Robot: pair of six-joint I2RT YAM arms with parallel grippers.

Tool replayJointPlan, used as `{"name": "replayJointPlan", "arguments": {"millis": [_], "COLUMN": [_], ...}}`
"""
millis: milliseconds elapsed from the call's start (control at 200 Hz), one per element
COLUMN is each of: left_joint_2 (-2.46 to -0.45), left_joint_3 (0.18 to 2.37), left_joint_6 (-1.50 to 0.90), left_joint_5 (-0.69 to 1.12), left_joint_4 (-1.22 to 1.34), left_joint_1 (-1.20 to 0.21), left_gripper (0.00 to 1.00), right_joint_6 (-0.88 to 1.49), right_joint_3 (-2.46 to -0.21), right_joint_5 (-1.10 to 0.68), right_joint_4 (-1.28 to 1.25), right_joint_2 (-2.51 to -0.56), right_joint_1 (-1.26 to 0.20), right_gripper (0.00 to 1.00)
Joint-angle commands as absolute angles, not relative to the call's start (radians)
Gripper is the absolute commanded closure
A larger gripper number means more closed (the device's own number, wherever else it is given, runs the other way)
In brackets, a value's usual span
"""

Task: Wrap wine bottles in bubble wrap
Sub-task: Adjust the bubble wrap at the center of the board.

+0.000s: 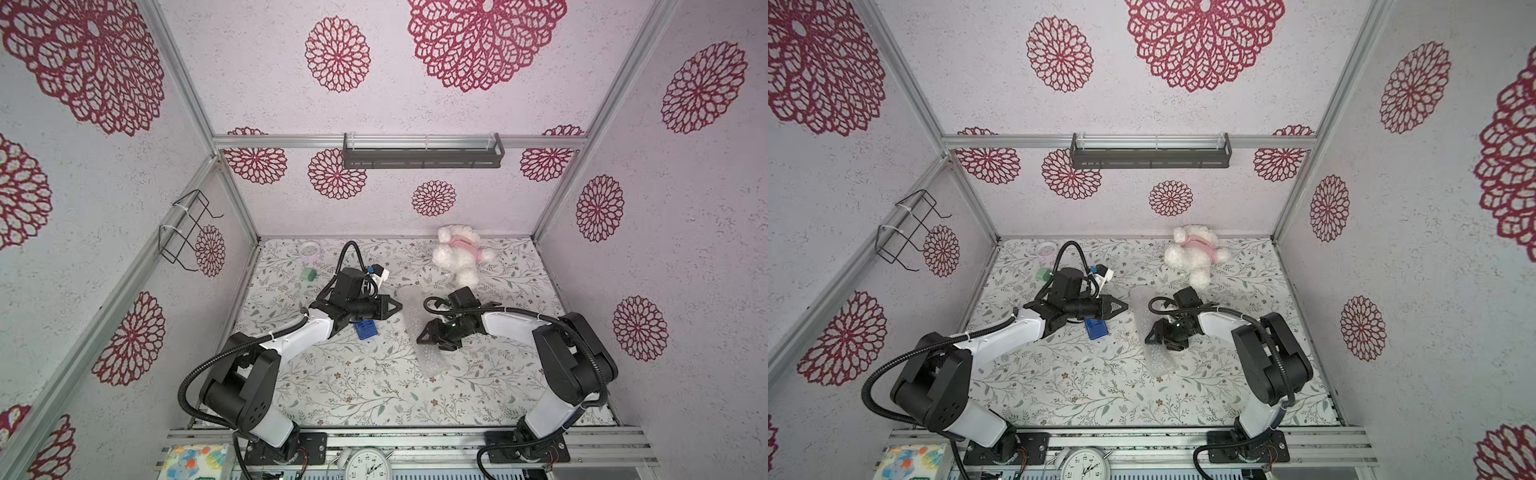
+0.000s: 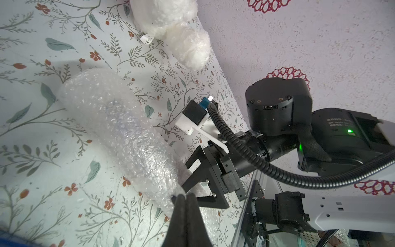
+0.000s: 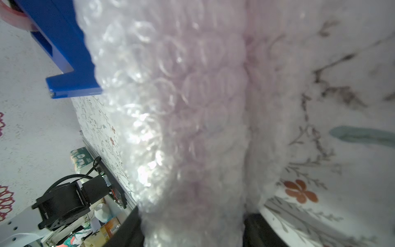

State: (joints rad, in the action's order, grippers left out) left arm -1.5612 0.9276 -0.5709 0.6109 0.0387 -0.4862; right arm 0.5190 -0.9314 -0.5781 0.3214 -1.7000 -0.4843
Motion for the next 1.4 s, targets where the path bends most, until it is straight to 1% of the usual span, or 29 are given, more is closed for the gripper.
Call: {"name": "replayJointPlan", "arguments": {"millis": [0, 80, 255, 400, 515, 666, 826, 881, 931, 1041, 1211, 1391], "left_joint_2": [-1.513, -1.489, -1.434, -1.411, -1.392, -1.354, -1.318, -1.311, -1.306, -1.298, -1.295, -1.295], "left_joint_3": [0.903, 0.877, 0.829, 0.794, 0.765, 0.705, 0.668, 0.663, 0.658, 0.644, 0.636, 0.635], "left_joint_6": [-0.594, -0.607, -0.632, -0.667, -0.719, -0.837, -0.914, -0.92, -0.92, -0.919, -0.919, -0.91], "left_joint_5": [0.588, 0.583, 0.556, 0.55, 0.543, 0.543, 0.529, 0.522, 0.514, 0.502, 0.5, 0.495], "left_joint_4": [0.064, 0.064, 0.044, 0.053, 0.076, 0.174, 0.24, 0.241, 0.238, 0.232, 0.219, 0.208], "left_joint_1": [-0.456, -0.437, -0.398, -0.363, -0.332, -0.295, -0.288, -0.287, -0.288, -0.285, -0.281, -0.279], "left_gripper": [1.0, 1.0, 1.0, 1.0, 1.0, 1.0, 1.0, 1.0, 1.0, 1.0, 1.0, 1.0], "right_joint_6": [0.483, 0.474, 0.435, 0.403, 0.398, 0.405, 0.417, 0.425, 0.433, 0.44, 0.457, 0.478], "right_joint_3": [-0.985, -1.016, -1.108, -1.194, -1.236, -1.283, -1.362, -1.386, -1.402, -1.415, -1.433, -1.445], "right_joint_5": [-0.434, -0.394, -0.264, -0.085, 0.091, 0.323, 0.524, 0.581, 0.626, 0.67, 0.644, 0.613], "right_joint_4": [0.442, 0.471, 0.576, 0.673, 0.728, 0.786, 0.867, 0.893, 0.907, 0.902, 0.895, 0.89], "right_joint_2": [-1.709, -1.712, -1.737, -1.76, -1.772, -1.793, -1.858, -1.885, -1.907, -1.943, -1.968, -1.942], "right_joint_1": [-0.501, -0.52, -0.569, -0.632, -0.696, -0.795, -0.881, -0.903, -0.924, -0.962, -1.0, -1.025], "right_gripper": [0.6, 0.62, 0.65, 0.65, 0.66, 0.66, 0.66, 0.65, 0.62, 0.6, 0.46, 0.38]}}
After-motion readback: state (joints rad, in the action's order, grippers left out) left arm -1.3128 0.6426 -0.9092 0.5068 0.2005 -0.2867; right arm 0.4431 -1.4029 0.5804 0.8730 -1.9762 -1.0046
